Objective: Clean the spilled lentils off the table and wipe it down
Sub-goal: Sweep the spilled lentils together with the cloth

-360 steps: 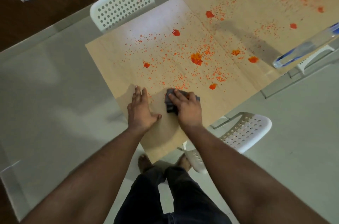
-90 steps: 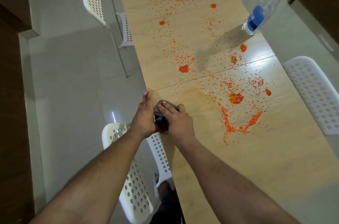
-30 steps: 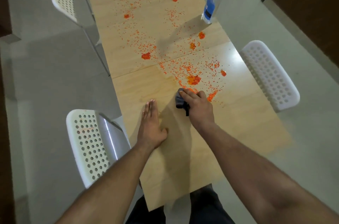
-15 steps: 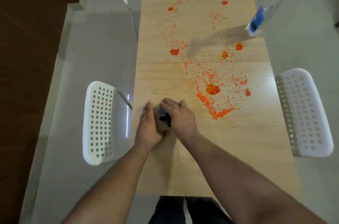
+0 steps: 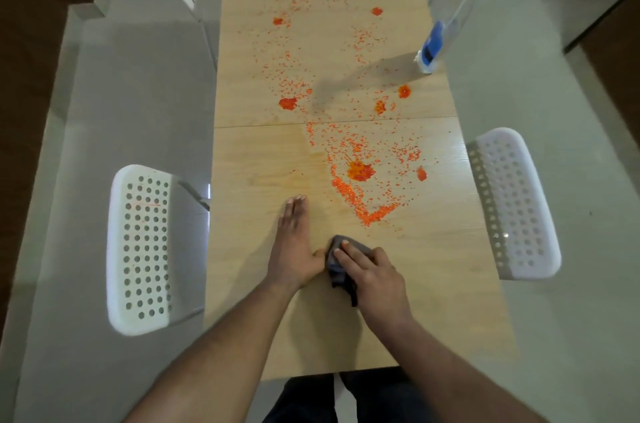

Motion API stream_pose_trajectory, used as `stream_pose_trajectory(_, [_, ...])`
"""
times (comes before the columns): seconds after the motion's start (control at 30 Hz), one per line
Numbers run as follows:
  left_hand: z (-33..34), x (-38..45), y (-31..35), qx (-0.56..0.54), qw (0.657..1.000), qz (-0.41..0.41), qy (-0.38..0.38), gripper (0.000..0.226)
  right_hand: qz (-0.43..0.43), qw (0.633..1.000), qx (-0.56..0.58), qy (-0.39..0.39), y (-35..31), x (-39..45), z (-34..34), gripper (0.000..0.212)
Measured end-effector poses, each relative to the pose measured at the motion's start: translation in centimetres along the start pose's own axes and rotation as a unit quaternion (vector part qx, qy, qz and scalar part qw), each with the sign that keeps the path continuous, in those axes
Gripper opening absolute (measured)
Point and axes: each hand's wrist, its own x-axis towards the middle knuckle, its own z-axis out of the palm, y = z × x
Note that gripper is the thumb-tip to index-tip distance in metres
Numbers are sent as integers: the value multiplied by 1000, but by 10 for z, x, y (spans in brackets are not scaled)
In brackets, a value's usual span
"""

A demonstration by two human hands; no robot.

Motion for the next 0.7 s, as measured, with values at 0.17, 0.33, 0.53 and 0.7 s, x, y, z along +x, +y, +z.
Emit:
stream_pose_trajectory(0.17, [18,5,20,6,999,-16,27,111,-10,999,-31,19,48,37,-18,71])
stream_pose_trajectory(0.33, [28,5,33,-13,997,-52,55,113,-21,999,-37,33,71,106,-46,57])
stream_pose_trajectory(0.53, [55,-3,67,-31,987,-113,105,113,-171,985,-11,27,106,68,-55,61])
stream_pose_trajectory(0.7, [86,-9,102,-39,976,-162,140,111,-280,959,-42,-27,164,16,-49,71])
